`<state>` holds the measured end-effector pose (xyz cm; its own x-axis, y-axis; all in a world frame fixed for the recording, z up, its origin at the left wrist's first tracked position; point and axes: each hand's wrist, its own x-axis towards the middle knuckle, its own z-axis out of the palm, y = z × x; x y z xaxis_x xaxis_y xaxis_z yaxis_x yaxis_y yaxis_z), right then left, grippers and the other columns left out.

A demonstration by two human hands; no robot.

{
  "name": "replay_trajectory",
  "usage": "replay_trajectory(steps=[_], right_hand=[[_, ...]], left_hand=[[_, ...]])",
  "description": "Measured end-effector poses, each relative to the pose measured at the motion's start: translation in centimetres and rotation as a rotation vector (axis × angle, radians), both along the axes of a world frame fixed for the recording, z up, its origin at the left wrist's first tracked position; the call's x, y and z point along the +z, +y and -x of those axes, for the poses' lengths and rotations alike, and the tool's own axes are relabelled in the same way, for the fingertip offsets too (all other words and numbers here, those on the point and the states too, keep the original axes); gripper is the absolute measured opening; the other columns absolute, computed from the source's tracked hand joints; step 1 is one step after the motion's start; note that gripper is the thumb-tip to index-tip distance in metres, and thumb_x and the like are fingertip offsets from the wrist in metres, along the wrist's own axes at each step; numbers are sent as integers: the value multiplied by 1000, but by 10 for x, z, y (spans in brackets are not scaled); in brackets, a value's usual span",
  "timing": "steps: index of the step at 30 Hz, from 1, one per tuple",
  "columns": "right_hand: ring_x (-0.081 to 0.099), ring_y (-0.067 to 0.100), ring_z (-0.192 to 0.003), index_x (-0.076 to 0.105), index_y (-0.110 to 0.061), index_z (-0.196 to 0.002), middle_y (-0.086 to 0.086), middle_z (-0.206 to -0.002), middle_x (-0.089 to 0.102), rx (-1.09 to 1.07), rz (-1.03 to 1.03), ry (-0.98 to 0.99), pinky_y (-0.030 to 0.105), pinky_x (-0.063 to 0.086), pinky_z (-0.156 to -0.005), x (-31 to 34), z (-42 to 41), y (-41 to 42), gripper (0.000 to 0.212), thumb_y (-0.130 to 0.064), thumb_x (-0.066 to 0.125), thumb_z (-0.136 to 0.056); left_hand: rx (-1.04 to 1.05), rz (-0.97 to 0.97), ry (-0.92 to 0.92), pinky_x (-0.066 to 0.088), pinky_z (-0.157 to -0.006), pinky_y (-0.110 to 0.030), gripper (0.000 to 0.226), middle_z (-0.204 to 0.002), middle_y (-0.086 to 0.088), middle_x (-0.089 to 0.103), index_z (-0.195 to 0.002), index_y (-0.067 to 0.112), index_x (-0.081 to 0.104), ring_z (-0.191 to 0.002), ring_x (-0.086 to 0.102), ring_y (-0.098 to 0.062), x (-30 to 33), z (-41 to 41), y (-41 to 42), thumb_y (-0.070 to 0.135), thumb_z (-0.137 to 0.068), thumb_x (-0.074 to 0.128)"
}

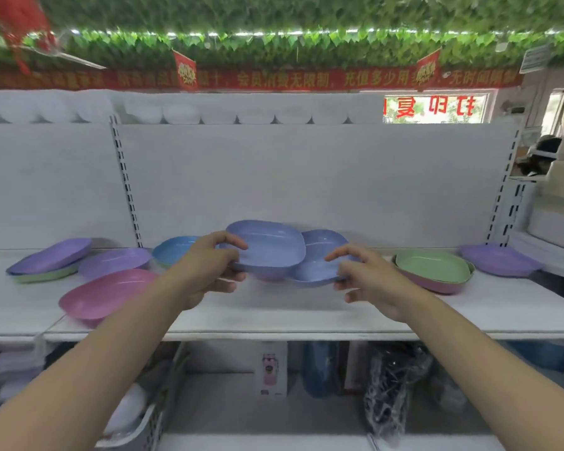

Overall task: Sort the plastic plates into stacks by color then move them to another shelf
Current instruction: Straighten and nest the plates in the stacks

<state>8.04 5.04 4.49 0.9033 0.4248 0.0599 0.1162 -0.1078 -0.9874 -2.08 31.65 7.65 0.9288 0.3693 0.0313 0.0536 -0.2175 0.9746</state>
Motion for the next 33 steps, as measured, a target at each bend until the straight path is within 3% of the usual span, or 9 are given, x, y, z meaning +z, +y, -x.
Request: replay_trajectory(steps=[6,10,14,16,20,23,26,29,33], right_hand=[[65,21,-72,69,-13,-115,12,-90,63,215,40,-67,33,55,-60,12,47,102,25,-3,59,-94],[68,21,-72,70,-15,-108,13,-96,64,368,102,-187,33,56,-61,8,99,202,12,-16,62,-99],[69,26,-68,72,-18,-105,12,-81,61,523,169,-290,34,56,-55,-5,179,327,16,-12,58,-99],[72,27,-70,72,-26,-102,15,-91,68,604,216,-367,40,60,-59,-13,221,390,18,-16,57,-99],[73,30,-72,71,-31,-100,28,-109,65,726,203,-427,42,62,-62,-20,305,499,19,-18,58,-100],[72,24,-70,71,-27,-106,26,-110,65,795,190,-442,42,63,-62,-23,360,568,16,-18,58,-102],[73,31,-70,71,-31,-107,19,-95,70,856,180,-460,47,62,-64,-24,403,629,20,-18,57,-102],[65,12,-54,71,-29,-109,-4,-70,68,907,181,-496,26,52,-52,-28,431,685,20,-18,56,-103],[71,34,-74,71,-33,-105,20,-96,64,996,190,-482,34,58,-58,-38,450,759,20,-22,54,-104]], left_hand=[[123,-166,-138,41,-51,-28,38,-78,-14,60,-96,17,75,-55,54,-22,-5,91,83,-1,-96,41],[233,-245,-120,43,-48,-30,41,-93,-10,65,-94,17,76,-54,54,-19,-14,180,161,-3,-96,40],[404,-332,-21,42,-47,-28,41,-92,-17,63,-93,25,77,-53,51,-21,-27,303,257,6,-101,42],[486,-377,25,46,-51,-31,40,-96,-18,62,-97,29,77,-56,54,-25,-30,369,303,10,-103,42],[647,-399,87,40,-45,-24,34,-61,-9,57,-98,28,75,-46,53,-12,-31,491,382,10,-103,46],[718,-413,128,38,-52,-28,32,-65,-10,51,-96,34,74,-58,50,-25,-35,567,432,15,-102,50],[792,-416,157,48,-55,-37,27,-69,1,60,-98,32,74,-62,59,-33,-40,619,473,17,-102,52],[842,-396,144,50,-55,-33,25,-74,5,61,-99,26,73,-56,61,-15,-44,646,509,14,-102,52],[878,-366,161,50,-55,-30,24,-81,2,61,-101,24,72,-55,59,-10,-59,662,569,14,-103,50]])
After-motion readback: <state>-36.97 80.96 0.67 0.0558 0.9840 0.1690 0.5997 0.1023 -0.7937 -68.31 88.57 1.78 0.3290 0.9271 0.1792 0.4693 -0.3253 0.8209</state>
